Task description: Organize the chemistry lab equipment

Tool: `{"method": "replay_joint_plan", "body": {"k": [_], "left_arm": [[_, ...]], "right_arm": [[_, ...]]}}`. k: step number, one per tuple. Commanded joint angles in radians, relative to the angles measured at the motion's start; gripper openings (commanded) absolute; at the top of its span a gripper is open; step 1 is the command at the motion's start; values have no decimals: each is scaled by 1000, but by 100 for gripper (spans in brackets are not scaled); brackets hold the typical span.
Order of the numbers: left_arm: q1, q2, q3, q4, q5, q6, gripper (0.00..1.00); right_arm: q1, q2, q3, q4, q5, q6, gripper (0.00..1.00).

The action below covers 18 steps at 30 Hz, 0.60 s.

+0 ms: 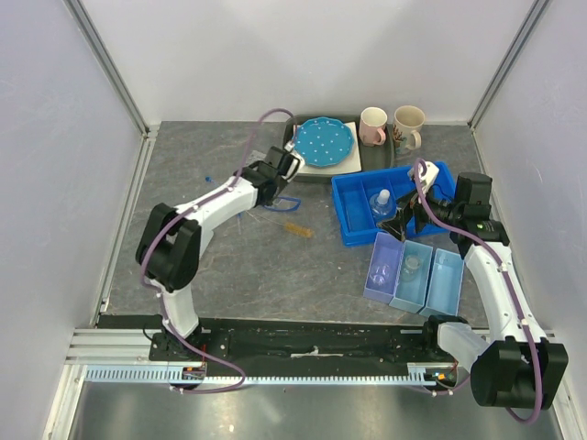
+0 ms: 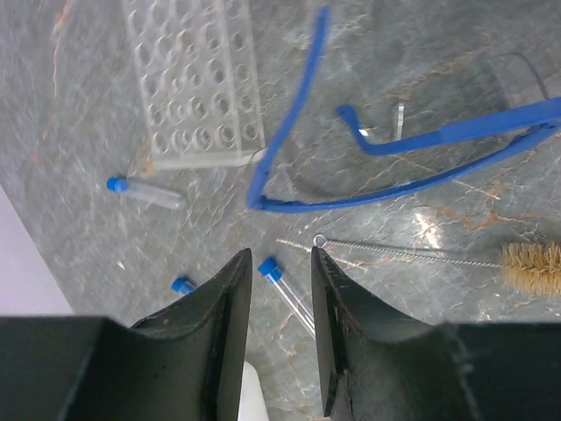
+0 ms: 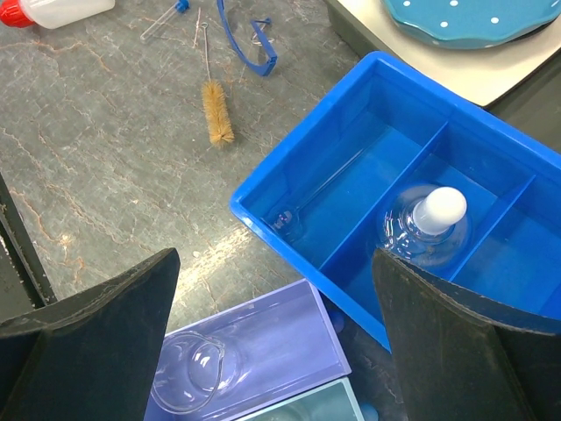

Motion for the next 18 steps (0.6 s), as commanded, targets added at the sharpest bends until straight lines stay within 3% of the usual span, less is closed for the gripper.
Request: {"method": "replay_joint_plan", "body": {"k": [1,9,18], "left_arm": [[-53,71,16,126,-89,234,40],[-68,179,53,264,-215,333,34],[-105,122,15,287,-232,304,30]], "right_arm": [[-4,5,28,7,-8,-21,98],[-4,5,27,7,-3,-27,98],[-2,11,27,7,3,-30,98]]}}
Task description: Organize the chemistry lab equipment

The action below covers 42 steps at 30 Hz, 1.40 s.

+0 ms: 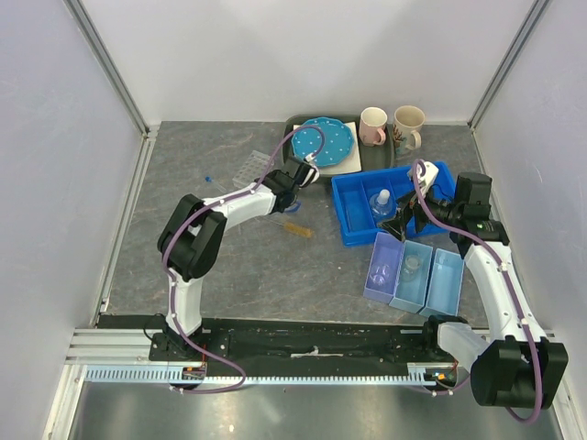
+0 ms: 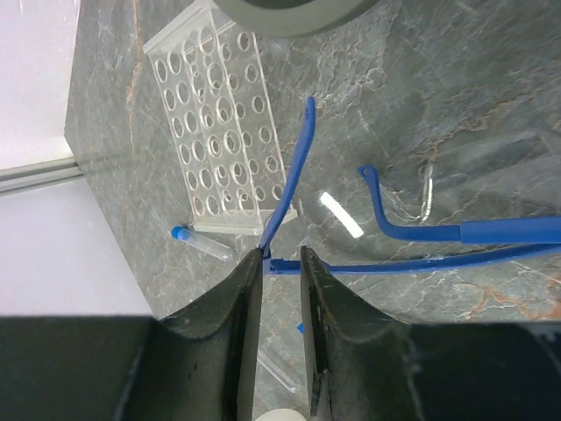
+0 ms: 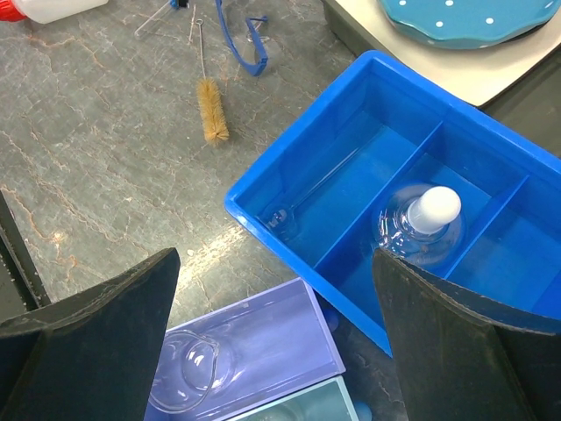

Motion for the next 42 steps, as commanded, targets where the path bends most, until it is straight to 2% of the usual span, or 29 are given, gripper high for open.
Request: {"method": "replay_joint_plan", "body": {"k": [1,15,21,28,34,38,40,42], "left_arm": [[-26,-70,-2,67,-29,14,30],[1,21,40,109,-82,59,32],[15,45,61,107,-49,66,35],[23,94,106,103,-24,65,35],[28,127,127,113,-21,74,27],[28,129,117,116,-24,75,7],[28,117,103,121,-30,72,2],[28,100,91,124,-33,69,2]], "right_arm": [[-2,7,27,7,-5,-14,98],[-2,26,22,7,2,-22,98],[-1,30,22,6,2,-23,98],[-1,35,22,7,5,-25,98],[-1,38,22,6,7,-28,98],[-1,38,22,4,7,-28,98],[-1,36,22,6,7,-28,98],[-1,39,22,4,7,-30,98]]}}
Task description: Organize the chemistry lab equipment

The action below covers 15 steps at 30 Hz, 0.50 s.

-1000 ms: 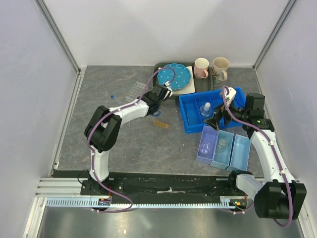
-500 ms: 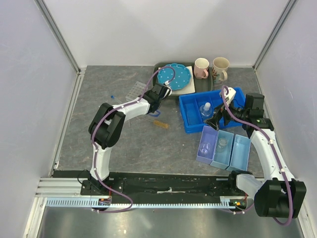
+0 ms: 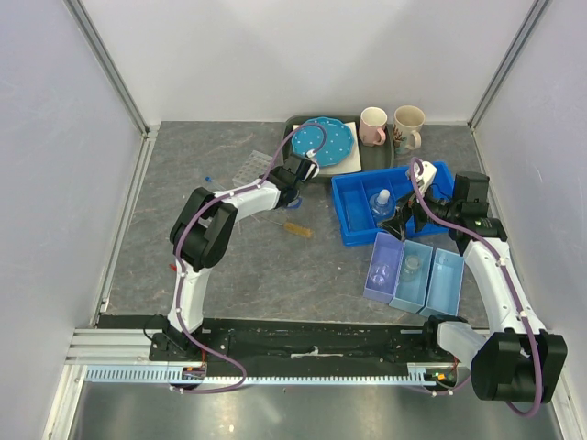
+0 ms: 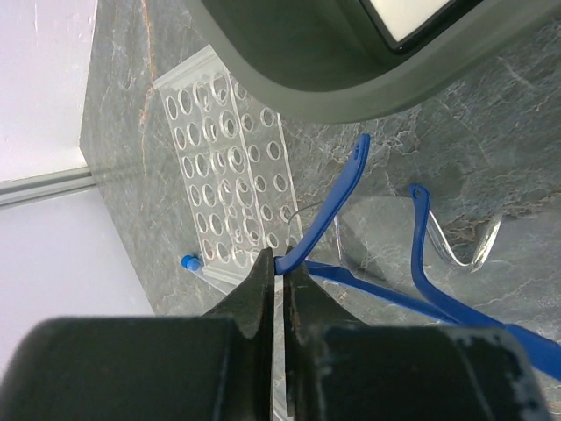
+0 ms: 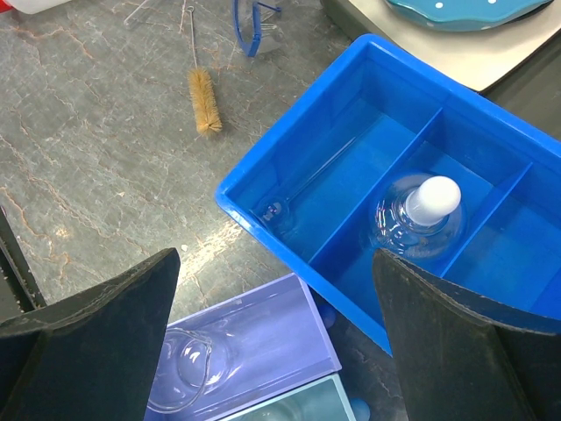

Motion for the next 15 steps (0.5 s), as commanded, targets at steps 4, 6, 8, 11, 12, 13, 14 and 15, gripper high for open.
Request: {"method": "replay_joint_plan", "body": {"k": [4,6,8,11,12,13,14,15], "left_arm": [[3,-105,-33,21,-6,-14,2],[3,-133,-25,-40,23,-68,2],[3,-165,2,-149,48,-115,2],[3,-195,45,-302,91,-211,2],[3,-206,51,-335,114,-250,2],[3,-217,53,-370,123,-263,2],[3,-229,50,-418,134,-275,2],[3,-260,44,-433,146,-297,2]], "right_arm": [[1,5,20,3,-15,-22,98],[-1,6,20,1,-22,-27,98],[-1,6,19,-6,-32,-40,98],[5,12,22,-38,-78,-85,98],[7,17,26,-60,-119,-114,98],[11,20,34,-86,-150,-141,98],[19,26,49,-144,-177,-170,98],[21,26,53,-169,-237,-241,98]]}}
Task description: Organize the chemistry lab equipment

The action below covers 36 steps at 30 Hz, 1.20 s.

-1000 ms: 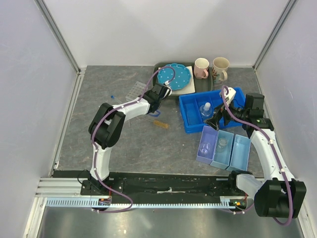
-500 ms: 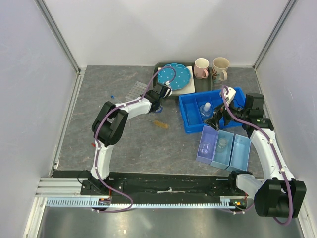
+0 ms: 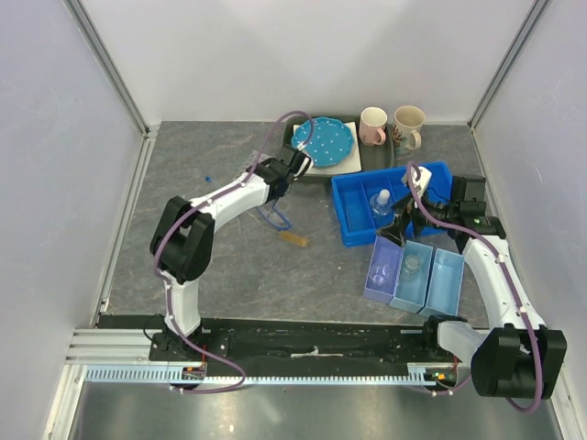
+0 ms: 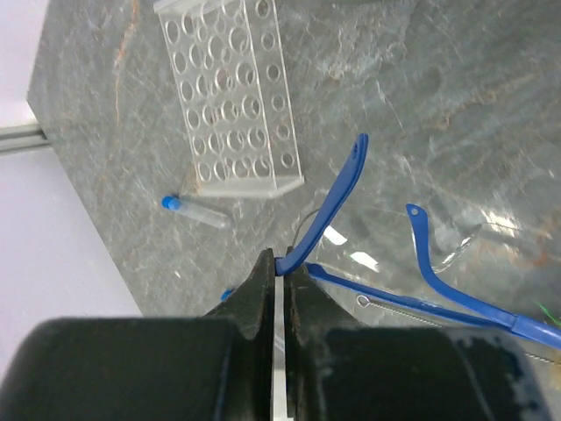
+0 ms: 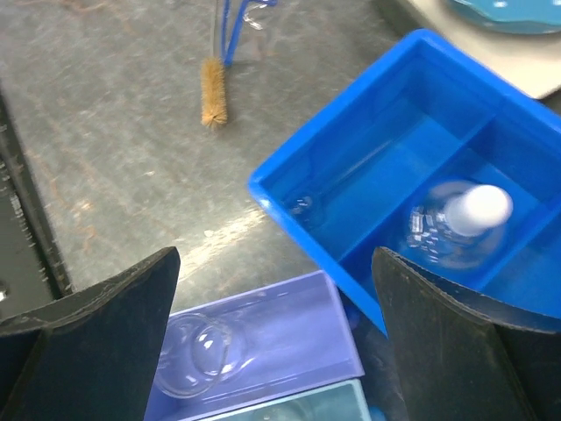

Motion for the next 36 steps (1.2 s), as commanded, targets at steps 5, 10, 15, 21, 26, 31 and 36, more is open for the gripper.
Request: {"method": "replay_joint_plan", "body": {"k": [5,10,15,21,26,31,36], "left_arm": [[3,-188,4,-252,122,-225,2],[12,-224,-12,-262,97,-312,2],[35,-243,2,-232,168,-444,2],[44,-287,2,-217,304,-614,2],[44,-318,-27,-223,415,-732,2],[44,-301,-43,-257,547,-766,2],[46,-275,-30,-306,643,-765,2]], "right_arm": [[53,35,72,-293,-212,-370,98],[195,61,109,-300,-105,-375,98],[378,76,134,-198,23,-254,98],[553,133,117,112,203,84,98],[727,198,126,224,424,112,98],[888,236,170,171,683,-49,98],[1014,271,221,74,911,-207,98]]}}
